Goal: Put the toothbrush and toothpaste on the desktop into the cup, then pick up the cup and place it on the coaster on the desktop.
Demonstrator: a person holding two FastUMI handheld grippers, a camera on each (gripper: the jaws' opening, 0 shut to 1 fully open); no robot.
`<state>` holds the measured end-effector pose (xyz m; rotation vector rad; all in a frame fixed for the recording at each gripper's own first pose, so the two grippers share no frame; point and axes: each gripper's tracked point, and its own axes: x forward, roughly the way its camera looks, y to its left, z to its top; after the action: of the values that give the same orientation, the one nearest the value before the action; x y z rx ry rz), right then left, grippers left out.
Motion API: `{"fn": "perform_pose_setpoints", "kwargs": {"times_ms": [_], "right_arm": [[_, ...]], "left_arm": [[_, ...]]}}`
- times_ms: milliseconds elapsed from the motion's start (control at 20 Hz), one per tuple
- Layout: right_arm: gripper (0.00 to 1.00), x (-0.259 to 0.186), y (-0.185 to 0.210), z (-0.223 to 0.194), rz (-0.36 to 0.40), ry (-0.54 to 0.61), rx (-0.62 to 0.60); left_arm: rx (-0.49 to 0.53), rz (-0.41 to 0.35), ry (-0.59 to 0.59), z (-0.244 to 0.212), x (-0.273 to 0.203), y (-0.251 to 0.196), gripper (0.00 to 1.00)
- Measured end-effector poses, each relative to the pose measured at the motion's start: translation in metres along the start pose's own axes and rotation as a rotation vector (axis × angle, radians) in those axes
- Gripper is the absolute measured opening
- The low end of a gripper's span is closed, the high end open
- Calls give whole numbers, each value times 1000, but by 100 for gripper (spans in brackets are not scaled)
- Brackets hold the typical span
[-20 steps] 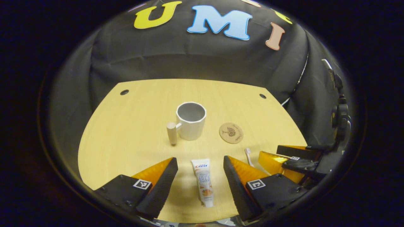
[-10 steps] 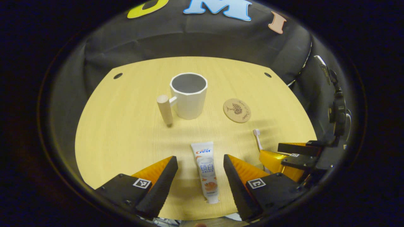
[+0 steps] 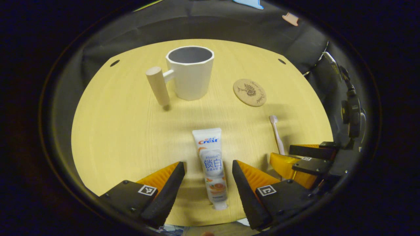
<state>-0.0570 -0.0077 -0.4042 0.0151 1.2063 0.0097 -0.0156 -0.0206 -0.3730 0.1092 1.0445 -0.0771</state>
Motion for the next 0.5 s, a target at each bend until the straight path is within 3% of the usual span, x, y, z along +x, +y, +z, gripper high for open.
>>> {"fn": "perform_pose_setpoints", "kwargs": {"times_ms": [250, 300, 350, 500], "right_arm": [[87, 2, -4, 0, -27, 13, -8], [87, 2, -4, -2, -33, 20, -17], [87, 2, -3, -2, -41, 27, -30], [88, 3, -3, -6, -55, 40, -69]], "left_arm": [[-42, 20, 41, -9, 8, 11, 95], [-50, 26, 49, -11, 10, 13, 89], [-62, 36, 59, -13, 12, 16, 95], [-83, 72, 67, -14, 13, 27, 94]]}}
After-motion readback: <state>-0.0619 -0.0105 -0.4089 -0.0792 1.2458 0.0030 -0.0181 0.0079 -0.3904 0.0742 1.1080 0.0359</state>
